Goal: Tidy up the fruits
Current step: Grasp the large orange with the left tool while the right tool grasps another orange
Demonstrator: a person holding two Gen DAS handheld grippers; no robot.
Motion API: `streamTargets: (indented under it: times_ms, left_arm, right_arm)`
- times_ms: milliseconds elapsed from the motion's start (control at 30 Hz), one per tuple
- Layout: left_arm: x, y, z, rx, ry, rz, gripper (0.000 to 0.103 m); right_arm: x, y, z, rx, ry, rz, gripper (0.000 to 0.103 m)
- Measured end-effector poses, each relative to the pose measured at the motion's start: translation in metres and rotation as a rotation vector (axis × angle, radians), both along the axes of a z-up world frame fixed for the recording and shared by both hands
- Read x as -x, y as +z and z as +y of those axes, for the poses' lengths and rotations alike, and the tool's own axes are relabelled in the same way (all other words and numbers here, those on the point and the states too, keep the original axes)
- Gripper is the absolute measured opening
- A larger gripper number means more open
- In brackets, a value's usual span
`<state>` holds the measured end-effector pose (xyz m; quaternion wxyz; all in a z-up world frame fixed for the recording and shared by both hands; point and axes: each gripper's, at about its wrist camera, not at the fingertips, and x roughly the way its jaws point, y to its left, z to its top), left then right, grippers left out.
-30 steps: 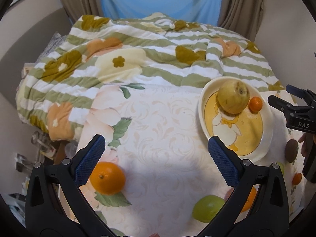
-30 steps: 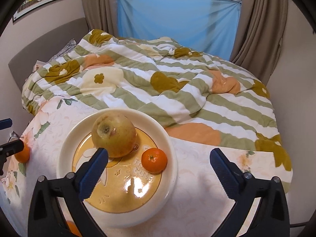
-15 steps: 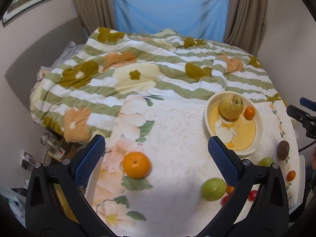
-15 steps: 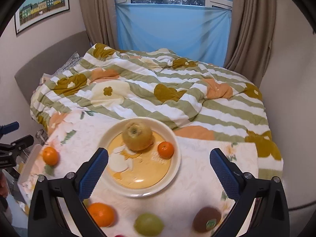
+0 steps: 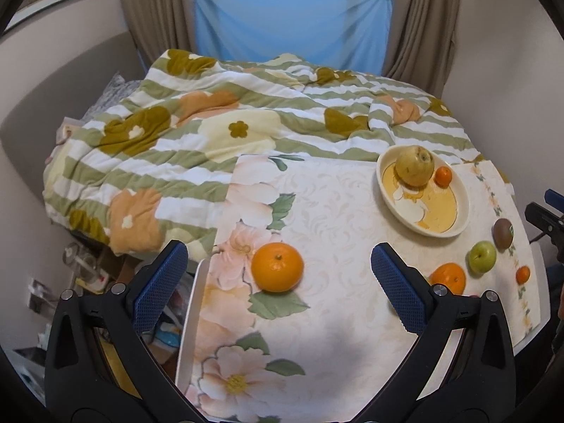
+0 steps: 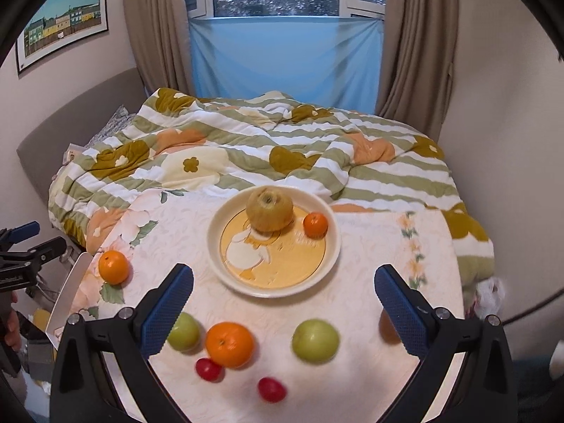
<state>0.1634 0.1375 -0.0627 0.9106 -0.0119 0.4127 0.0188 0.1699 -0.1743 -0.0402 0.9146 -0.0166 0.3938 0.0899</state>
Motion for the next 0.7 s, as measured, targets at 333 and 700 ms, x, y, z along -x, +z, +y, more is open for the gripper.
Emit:
streamTargets:
  times_ms: [333,700]
  left_arm:
    - [-0.012,-0.051,0.013,-0.012,-0.102,0.013,0.103]
    - [-0.034,-0.102,0.017,-0.026,-0.14,0.082,0.103]
  right_arm:
    - [0.019,-0.046,0.018,-0.002,-0.039,0.039,0.103]
    - [0.022,-0.102,0.034,0.023,-0.028,0.119,0.103]
